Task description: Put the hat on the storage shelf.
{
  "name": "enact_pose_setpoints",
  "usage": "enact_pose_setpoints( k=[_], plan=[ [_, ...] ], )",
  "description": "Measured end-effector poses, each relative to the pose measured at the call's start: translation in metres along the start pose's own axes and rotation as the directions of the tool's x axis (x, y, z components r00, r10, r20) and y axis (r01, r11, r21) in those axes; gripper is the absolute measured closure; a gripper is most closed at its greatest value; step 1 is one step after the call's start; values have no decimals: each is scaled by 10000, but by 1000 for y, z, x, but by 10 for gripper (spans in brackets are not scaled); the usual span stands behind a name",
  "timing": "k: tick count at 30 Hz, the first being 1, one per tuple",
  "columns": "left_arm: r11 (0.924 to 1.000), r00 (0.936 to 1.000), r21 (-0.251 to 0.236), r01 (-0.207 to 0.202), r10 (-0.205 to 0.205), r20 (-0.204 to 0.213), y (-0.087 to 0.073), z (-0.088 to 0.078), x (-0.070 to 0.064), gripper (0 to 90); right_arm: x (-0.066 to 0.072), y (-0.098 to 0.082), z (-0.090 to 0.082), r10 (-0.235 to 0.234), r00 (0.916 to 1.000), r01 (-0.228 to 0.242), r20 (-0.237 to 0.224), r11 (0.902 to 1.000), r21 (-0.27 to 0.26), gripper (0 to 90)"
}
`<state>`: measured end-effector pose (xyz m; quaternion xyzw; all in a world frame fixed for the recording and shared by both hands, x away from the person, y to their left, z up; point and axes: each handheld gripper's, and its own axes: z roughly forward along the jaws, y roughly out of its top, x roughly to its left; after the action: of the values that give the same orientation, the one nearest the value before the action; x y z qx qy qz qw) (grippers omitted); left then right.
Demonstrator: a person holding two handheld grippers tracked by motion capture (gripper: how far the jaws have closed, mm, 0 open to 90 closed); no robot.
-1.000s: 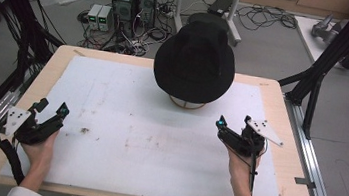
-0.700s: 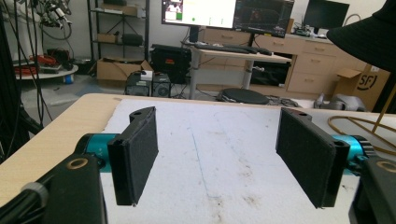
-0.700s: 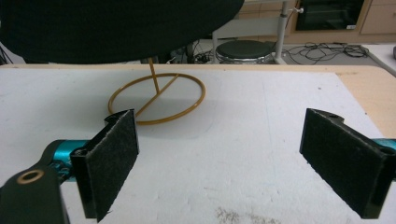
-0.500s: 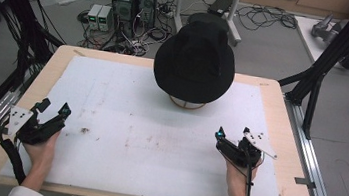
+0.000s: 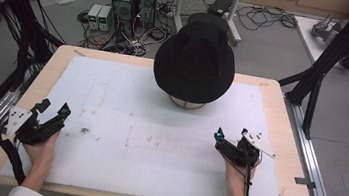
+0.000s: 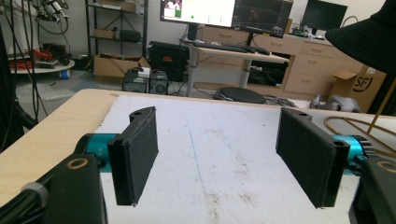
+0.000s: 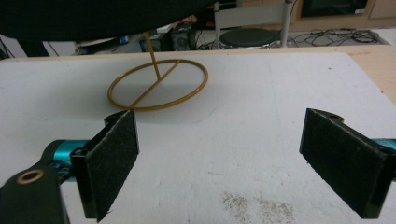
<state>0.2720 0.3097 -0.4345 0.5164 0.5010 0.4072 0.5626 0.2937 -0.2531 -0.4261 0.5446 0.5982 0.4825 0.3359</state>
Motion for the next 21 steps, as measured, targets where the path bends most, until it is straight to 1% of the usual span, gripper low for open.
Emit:
enact_pose_setpoints(
  k=[3, 7, 12, 13, 16, 21],
  plan=[
    [10000, 10000, 35, 1, -1, 17, 0, 0, 0, 297, 1, -1, 2, -30, 10000, 31, -85, 9998, 175, 109],
    [10000, 10000, 46, 52, -52, 16, 0, 0, -1, 297, 1, -2, 3, -92, 9999, 95, -135, 9997, 233, 109],
    [9999, 10000, 76, 92, -92, 35, -1, 1, -1, 297, -1, -4, 4, 14, 9999, -10, -127, 9994, 345, 109],
    [9999, 9999, 98, 91, -92, 50, -1, 1, -1, 297, -1, -5, 4, 98, 9999, -93, -121, 9991, 419, 110],
    [9998, 9999, 164, 122, -123, 60, -1, 1, -1, 297, -1, -6, 4, 103, 9998, -95, -154, 9985, 535, 109],
    [9997, 9999, 169, 149, -150, 65, -2, 2, -1, 297, -1, -6, 4, 101, 9998, -92, -166, 9984, 563, 109]
  ],
)
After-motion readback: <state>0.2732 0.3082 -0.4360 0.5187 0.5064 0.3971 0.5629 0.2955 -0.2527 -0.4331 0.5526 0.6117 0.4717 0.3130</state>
